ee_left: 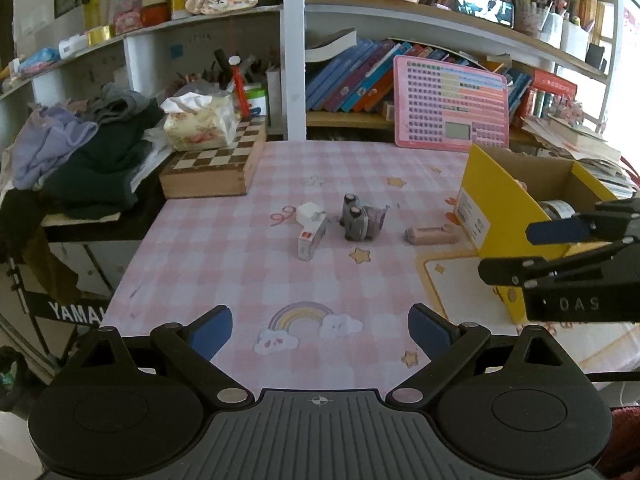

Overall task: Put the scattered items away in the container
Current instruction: 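Withdraw both open tools from the box toward the remaining items, then grasp the pink comb with the right tool while the left tool grasps the white cable box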

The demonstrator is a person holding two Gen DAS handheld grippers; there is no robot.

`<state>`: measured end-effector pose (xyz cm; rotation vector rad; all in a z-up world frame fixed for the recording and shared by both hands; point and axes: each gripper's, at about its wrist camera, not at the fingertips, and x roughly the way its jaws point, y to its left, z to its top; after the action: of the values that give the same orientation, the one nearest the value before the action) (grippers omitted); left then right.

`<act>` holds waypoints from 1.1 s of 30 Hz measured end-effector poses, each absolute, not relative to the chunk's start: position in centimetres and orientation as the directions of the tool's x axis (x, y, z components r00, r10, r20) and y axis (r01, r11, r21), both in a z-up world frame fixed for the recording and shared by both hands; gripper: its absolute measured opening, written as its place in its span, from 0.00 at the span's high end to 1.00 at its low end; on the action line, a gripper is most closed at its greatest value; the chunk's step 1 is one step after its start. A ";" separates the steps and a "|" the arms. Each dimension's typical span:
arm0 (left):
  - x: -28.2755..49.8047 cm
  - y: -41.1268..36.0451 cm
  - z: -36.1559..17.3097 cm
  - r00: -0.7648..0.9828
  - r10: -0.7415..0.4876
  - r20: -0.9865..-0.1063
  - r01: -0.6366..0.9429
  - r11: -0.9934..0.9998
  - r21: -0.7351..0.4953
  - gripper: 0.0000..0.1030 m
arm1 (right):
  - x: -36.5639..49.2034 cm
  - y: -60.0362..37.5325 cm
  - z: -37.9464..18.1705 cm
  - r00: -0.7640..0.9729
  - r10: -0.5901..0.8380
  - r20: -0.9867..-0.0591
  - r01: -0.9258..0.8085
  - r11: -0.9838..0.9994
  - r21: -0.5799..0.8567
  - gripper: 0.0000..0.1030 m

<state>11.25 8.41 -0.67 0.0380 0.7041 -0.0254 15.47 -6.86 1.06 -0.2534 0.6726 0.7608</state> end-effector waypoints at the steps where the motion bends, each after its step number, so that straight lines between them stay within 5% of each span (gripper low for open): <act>1: 11.7 8.3 -0.7 0.762 -0.010 -0.647 0.035 0.999 0.025 0.06 | 16.1 -6.7 1.1 0.528 0.554 -0.644 -0.707 0.707 0.028 0.41; 20: 20.1 8.2 -3.4 0.751 0.034 -0.659 0.009 0.998 0.062 0.12 | 26.3 -1.9 -1.1 0.370 0.557 -0.744 -0.679 0.708 0.193 0.42; 25: 22.1 9.1 -4.5 0.728 0.021 -0.686 0.006 0.999 0.037 0.29 | 27.5 -0.2 -2.5 0.380 0.504 -0.776 -0.727 0.681 0.087 0.47; 33: 25.6 9.1 -6.3 0.700 -0.009 -0.714 0.049 0.998 0.036 0.40 | 30.8 3.3 -3.8 0.245 0.378 -0.893 -0.931 0.348 -0.108 0.49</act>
<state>25.55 9.05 -6.27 0.0537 0.7949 -0.0322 30.76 3.33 -3.84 -0.7510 0.9044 1.0184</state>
